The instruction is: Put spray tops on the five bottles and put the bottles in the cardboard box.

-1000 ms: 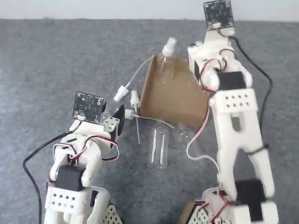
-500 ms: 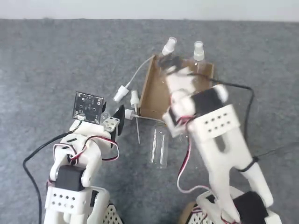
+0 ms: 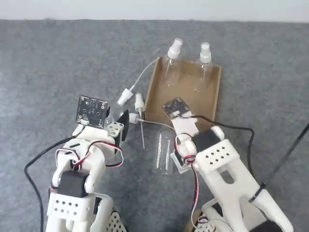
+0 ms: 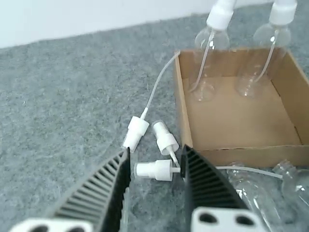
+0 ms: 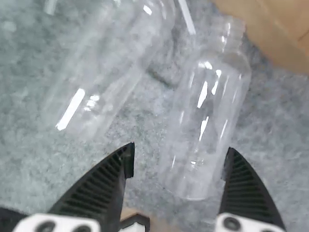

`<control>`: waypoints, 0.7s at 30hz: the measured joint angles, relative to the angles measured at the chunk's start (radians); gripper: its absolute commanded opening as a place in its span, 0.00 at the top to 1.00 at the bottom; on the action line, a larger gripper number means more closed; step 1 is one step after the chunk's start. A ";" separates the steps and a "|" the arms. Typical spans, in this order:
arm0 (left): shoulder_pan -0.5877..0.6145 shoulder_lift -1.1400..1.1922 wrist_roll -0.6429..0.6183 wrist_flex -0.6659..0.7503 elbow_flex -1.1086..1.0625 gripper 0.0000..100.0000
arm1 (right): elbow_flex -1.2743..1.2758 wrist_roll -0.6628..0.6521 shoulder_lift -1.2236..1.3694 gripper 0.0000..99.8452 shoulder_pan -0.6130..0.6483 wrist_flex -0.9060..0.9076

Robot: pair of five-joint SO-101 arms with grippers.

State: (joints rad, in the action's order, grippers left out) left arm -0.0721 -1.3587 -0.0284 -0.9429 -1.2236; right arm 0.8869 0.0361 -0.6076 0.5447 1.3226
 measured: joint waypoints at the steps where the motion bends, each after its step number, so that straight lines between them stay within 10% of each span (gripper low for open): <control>1: 0.000 0.000 0.000 0.000 0.000 0.84 | 0.021 0.009 0.000 0.75 -0.014 -0.021; 15: 0.000 0.000 0.000 0.000 0.000 0.84 | 0.118 0.017 0.130 0.77 -0.143 -0.213; 21: 0.000 0.000 0.000 0.000 0.000 0.84 | 0.118 0.017 0.186 0.95 -0.153 -0.215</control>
State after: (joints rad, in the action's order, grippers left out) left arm -0.0721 -1.3587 -0.0284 -0.9429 -1.2236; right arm 1.0050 0.0529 -0.4219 0.3913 1.1078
